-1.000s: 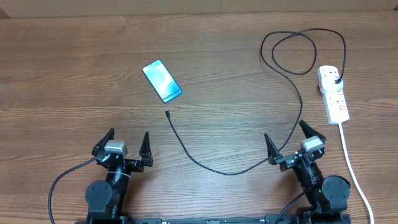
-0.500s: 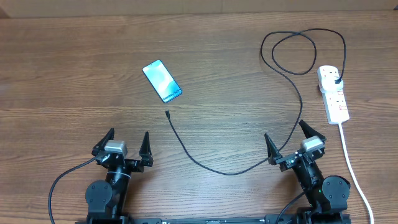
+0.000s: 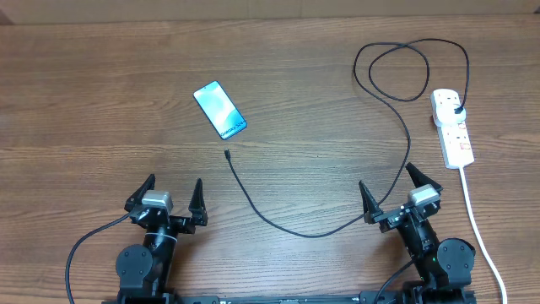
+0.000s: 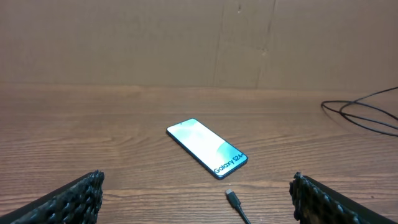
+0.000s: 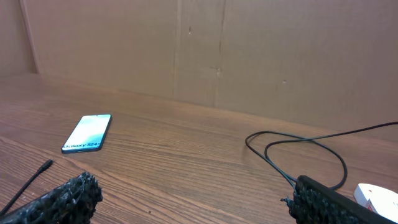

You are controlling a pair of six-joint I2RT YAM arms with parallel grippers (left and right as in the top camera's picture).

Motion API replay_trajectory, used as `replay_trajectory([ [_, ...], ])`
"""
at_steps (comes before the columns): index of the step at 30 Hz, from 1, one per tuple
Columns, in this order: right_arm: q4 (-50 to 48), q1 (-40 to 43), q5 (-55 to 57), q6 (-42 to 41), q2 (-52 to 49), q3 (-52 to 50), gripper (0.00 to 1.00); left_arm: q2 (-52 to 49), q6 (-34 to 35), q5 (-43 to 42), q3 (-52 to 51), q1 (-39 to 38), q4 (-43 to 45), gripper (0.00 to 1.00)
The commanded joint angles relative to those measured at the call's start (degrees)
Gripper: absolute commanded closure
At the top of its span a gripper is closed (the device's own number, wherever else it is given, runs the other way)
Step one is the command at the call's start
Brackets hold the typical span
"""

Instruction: Plug charger to phone and switch on socket

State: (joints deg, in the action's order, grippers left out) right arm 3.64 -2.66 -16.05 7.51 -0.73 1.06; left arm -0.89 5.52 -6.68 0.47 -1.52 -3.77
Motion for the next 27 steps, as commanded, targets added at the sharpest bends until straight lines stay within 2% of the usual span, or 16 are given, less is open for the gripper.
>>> replay_trajectory([
  [1, -0.3, 0.1, 0.5, -0.1, 0.5, -0.6, 0.0, 0.5, -1.3, -0.2, -0.2, -0.4, -0.1, 0.0],
  [14, -0.3, 0.1, 0.5, -0.1, 0.5, -0.6, 0.0, 0.5, -1.3, 1.1, -0.2, -0.4, 0.8, 0.01],
  [18, -0.3, 0.1, 0.5, -0.1, 0.5, -0.6, 0.0, 0.5, -0.8, -7.4, 0.5, -0.4, 0.9, 0.0],
  [22, -0.3, 0.1, 0.5, -0.1, 0.5, -0.6, 0.0, 0.5, 1.4, -9.9, 4.7, -0.4, -0.5, 0.0],
  [27, -0.3, 0.1, 0.5, -0.1, 0.5, -0.6, 0.0, -1.4, 2.8, -9.9, 16.1, -0.4, -9.7, 0.01],
])
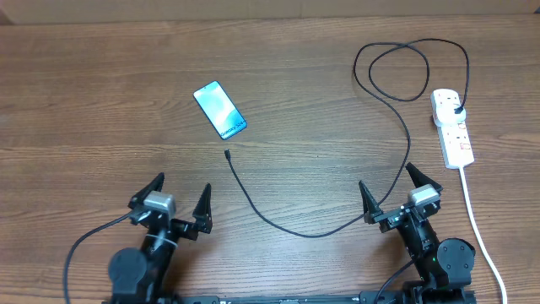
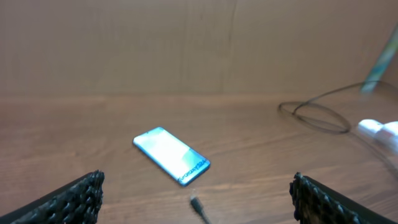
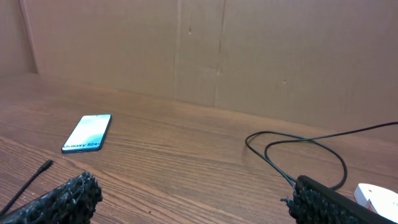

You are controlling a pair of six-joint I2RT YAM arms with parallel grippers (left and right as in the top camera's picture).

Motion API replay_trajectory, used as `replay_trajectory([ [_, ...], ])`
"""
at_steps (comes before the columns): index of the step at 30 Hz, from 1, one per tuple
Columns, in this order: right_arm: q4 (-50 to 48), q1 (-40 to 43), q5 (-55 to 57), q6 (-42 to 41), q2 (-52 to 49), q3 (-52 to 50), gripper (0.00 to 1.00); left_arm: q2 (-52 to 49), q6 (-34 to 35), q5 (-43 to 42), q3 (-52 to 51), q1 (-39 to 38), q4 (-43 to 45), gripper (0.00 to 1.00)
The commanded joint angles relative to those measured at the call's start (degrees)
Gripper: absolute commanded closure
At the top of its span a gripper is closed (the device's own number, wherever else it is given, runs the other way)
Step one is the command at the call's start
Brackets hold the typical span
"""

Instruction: Plug charger to phone and switch on socket

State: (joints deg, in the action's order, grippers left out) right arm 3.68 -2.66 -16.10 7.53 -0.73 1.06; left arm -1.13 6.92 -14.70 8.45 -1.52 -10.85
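A phone (image 1: 219, 110) with a lit blue screen lies face up on the wooden table; the left wrist view shows the phone (image 2: 171, 155), and the right wrist view shows the phone (image 3: 87, 132) too. The black cable's loose plug (image 1: 228, 154) rests just below it, plug (image 2: 195, 203). The cable (image 1: 396, 93) loops back to a white power strip (image 1: 452, 127) at the right. My left gripper (image 1: 180, 196) stands open near the front edge, below the phone. My right gripper (image 1: 395, 189) is open over the cable, below the strip.
The strip's white lead (image 1: 479, 228) runs down past the right arm to the front edge. A brown cardboard wall (image 3: 217, 50) stands behind the table. The cable loop (image 3: 298, 155) lies ahead of the right gripper.
My left gripper has shifted a little to the right and turned rightward, so the phone and plug sit further left in its view. The right arm, phone and cable are unchanged.
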Motion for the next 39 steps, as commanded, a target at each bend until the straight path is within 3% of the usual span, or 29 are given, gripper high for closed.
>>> replay_trajectory([
  [1, -0.3, 0.1, 0.6, -0.2, 0.5, -0.6, 0.0, -2.1, 1.4, -1.9, 10.5, -0.4, -4.2, 0.0],
  [10, -0.3, 0.1, 0.6, -0.2, 0.5, -0.6, 0.0, -21.7, 1.2, -5.8, 38.4, -0.4, -20.3, 0.0],
  [19, -0.3, 0.1, 0.6, -0.2, 0.5, -0.6, 0.0, -53.8, 0.3, -12.9, 75.8, -0.4, -44.3, 0.0],
  [24, -0.3, 0.1, 0.6, -0.2, 0.5, -0.6, 0.0, -73.2, 0.3, -13.0, 99.0, -0.4, -59.0, 0.01],
  [27, -0.3, 0.1, 0.6, -0.2, 0.5, -0.6, 0.0, -81.7, 0.3, -11.8, 107.6, -0.5, -65.2, 0.0],
  [31, -0.3, 0.1, 0.6, -0.2, 0.5, -0.6, 0.0, -91.2, 1.7, -12.6, 110.6, -0.5, -69.5, 0.0],
  [35, -0.3, 0.1, 0.6, -0.2, 0.5, -0.6, 0.0, -98.7, 7.7, -15.0, 110.6, -0.4, -69.7, 0.0],
  [39, -0.3, 0.1, 0.6, -0.2, 0.5, -0.6, 0.0, -106.1, 6.4, -14.7, 110.6, -0.4, -67.6, 0.0],
])
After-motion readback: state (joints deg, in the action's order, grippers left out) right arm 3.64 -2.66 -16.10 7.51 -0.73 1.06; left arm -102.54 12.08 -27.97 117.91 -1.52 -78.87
